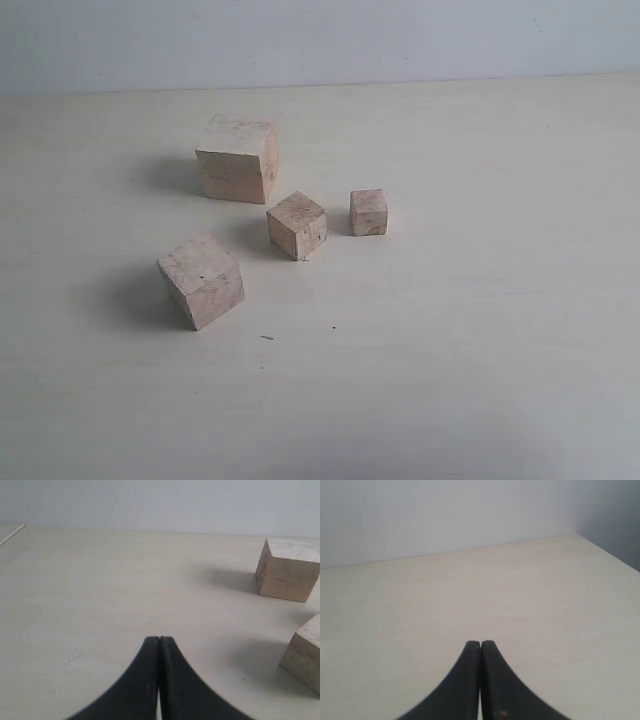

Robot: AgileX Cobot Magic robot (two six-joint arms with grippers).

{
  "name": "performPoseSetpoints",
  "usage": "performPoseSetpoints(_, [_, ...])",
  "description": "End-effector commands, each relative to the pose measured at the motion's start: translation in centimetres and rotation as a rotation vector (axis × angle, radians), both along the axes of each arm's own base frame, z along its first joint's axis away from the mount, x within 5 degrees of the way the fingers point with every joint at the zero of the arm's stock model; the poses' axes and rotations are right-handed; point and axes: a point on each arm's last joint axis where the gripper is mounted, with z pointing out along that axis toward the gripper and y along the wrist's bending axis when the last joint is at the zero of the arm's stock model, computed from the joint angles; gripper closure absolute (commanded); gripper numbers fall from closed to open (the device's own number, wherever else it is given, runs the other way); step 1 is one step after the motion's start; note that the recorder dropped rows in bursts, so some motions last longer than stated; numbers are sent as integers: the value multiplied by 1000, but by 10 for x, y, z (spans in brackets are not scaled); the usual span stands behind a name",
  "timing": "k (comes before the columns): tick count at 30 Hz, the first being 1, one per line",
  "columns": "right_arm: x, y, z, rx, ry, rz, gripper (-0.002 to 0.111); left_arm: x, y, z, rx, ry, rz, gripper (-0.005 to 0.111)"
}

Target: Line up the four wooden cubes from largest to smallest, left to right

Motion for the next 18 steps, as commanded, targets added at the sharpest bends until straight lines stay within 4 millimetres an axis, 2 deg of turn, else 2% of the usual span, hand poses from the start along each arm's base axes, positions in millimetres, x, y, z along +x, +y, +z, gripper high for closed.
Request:
performPoseSetpoints(1, [0,0,-1,-2,-6,-6,108,0,-1,1,-7,-19,-7,107])
performPoseSetpoints(9, [0,-1,1,-13,-21,-6,108,0,-1,1,-7,-19,-7,107])
performPoseSetpoints(15, [3,-1,24,19,-285,-16,108,0,-1,1,-7,-19,-7,107])
performPoseSetpoints(18, [2,-1,29,18,-337,-18,108,0,-1,1,-7,-19,-7,107])
